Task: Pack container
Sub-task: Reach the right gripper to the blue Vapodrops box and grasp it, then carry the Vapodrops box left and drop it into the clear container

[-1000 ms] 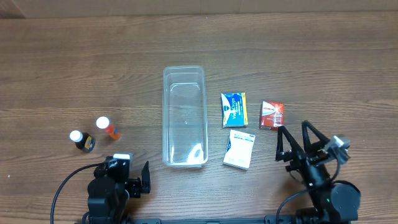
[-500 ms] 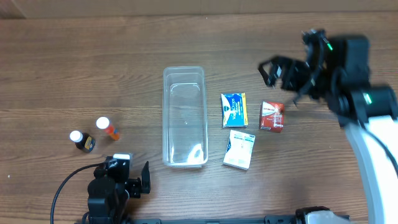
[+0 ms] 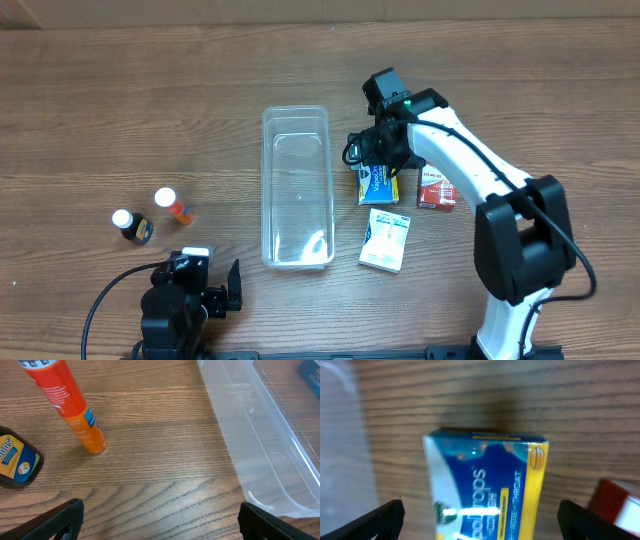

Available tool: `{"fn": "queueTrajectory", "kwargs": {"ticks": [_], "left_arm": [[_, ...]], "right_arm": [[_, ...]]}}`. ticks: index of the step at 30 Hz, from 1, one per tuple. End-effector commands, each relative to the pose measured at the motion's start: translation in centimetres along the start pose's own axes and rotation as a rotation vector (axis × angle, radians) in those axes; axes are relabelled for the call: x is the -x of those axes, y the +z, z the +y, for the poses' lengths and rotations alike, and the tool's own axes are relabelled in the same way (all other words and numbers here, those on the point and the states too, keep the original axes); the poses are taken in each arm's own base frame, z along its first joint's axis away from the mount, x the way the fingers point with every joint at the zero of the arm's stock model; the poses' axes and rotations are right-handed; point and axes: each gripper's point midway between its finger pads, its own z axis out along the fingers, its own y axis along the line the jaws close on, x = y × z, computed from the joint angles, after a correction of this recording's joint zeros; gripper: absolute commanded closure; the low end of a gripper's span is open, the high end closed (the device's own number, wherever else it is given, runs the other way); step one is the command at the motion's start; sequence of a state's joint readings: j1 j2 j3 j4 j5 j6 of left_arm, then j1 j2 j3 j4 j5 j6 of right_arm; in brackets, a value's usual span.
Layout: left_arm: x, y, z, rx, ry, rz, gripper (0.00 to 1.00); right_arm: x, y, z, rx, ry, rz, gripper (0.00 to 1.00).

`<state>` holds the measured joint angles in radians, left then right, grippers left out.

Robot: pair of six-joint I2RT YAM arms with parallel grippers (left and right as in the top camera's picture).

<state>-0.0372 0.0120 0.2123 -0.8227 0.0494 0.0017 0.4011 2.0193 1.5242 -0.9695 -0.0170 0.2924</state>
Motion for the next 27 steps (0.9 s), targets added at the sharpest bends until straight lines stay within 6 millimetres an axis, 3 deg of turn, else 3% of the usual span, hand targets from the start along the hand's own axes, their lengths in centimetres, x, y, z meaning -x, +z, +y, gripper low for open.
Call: {"fn": "queueTrajectory", "kwargs": {"ticks": [1,4,6,8,11,15,18,20,22,27], "left_arm": [[0.1,0.0,0.1,0.004,-0.008,-0.007,0.00],[0.1,0.0,0.1,0.004,-0.008,-0.007,0.00],[0.1,0.0,0.1,0.004,-0.008,-0.007,0.00],[0.1,0.0,0.1,0.004,-0.008,-0.007,0.00],[0.1,0.0,0.1,0.004,-0.008,-0.007,0.00],[0.1,0.0,0.1,0.004,-0.008,-0.007,0.00],[0.1,0.0,0.1,0.004,-0.008,-0.007,0.00],[0.1,0.0,0.1,0.004,-0.008,-0.007,0.00],[0.1,0.0,0.1,0.004,-0.008,-0.007,0.00],[0.1,0.0,0.1,0.004,-0.008,-0.007,0.00]], "right_arm": [[-1.3,3.1,-1.1,-0.039,0.023,0.067,0.00],[-1.6,3.4,-0.4,-0.019,0.031,0.077,0.05],[-1.4,3.4,-0.5,-0.024,0.075,0.071,0.25],[-1.0,3.0,-0.6,-0.032,0.101,0.052,0.29],[0.9,-1.6,0.4,-0.012,0.093,-0.027,0.31],[2.1,-12.3,4.5,0.091,0.023,-0.209,0.32],[1.1,-15.6,8.3,0.164,-0.035,-0.285,0.31],[0.4,-15.4,11.9,0.215,-0.065,-0.307,0.28],[0.2,-13.1,15.5,0.260,-0.094,-0.321,0.26],[1.1,-6.1,18.2,0.255,-0.088,-0.275,0.25]]}}
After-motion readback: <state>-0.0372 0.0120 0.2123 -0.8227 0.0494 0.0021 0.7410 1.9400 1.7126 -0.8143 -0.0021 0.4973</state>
